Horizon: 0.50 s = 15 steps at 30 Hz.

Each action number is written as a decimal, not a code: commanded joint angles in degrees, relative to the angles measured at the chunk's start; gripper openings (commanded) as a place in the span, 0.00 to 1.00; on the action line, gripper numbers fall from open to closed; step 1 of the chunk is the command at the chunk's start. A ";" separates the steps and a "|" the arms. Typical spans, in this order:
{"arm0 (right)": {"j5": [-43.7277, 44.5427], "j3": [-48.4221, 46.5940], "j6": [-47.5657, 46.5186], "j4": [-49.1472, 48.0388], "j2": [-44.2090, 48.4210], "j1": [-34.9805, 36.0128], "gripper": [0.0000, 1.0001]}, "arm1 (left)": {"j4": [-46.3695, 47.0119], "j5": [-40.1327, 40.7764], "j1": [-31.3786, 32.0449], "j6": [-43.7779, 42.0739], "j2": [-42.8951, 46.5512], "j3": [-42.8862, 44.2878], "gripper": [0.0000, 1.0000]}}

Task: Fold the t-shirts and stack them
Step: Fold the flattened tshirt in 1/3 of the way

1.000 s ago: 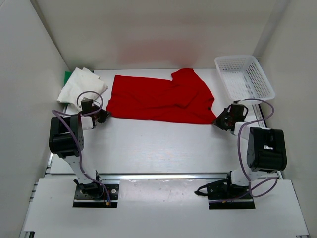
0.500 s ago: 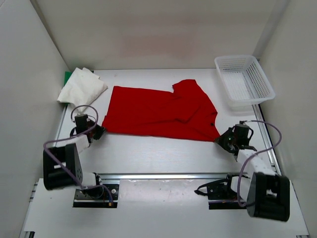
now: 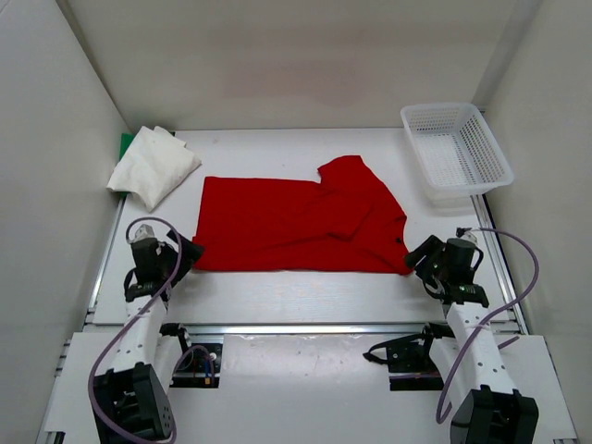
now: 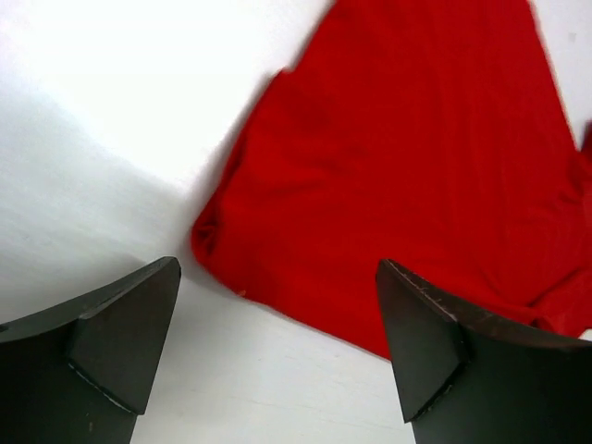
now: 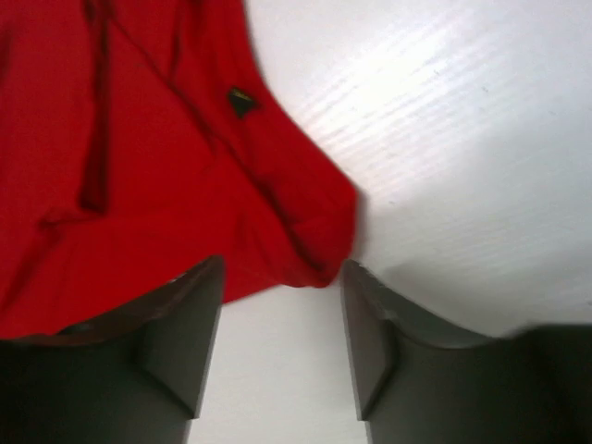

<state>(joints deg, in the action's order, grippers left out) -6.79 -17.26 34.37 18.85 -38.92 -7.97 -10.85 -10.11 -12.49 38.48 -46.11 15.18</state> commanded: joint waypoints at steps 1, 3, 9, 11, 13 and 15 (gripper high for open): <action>-0.76 -5.33 -2.55 -3.01 -0.45 1.46 0.49 | -2.34 -1.04 1.76 -2.97 -0.21 7.13 0.98; -6.02 -8.04 -3.78 -5.04 -4.12 4.08 0.26 | 1.25 -2.90 5.00 -1.14 -0.82 7.93 0.98; -7.97 -14.55 -5.45 -16.11 -23.47 20.25 0.00 | 11.71 3.07 27.75 1.07 -11.54 10.58 0.39; -9.21 -16.22 -6.07 -18.15 -28.30 21.41 0.00 | 15.06 4.82 32.25 2.03 -14.44 10.57 0.36; -9.39 -18.68 -6.95 -20.43 -34.01 21.76 0.01 | 17.79 4.48 36.03 1.95 -20.05 11.62 0.33; -9.29 -20.00 -7.30 -21.75 -37.54 21.94 0.00 | 20.08 2.91 37.63 1.86 -23.23 12.50 0.32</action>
<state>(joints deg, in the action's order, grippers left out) -15.46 -33.98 29.15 3.14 -73.67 13.76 3.60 -7.94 23.07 39.92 -66.61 25.39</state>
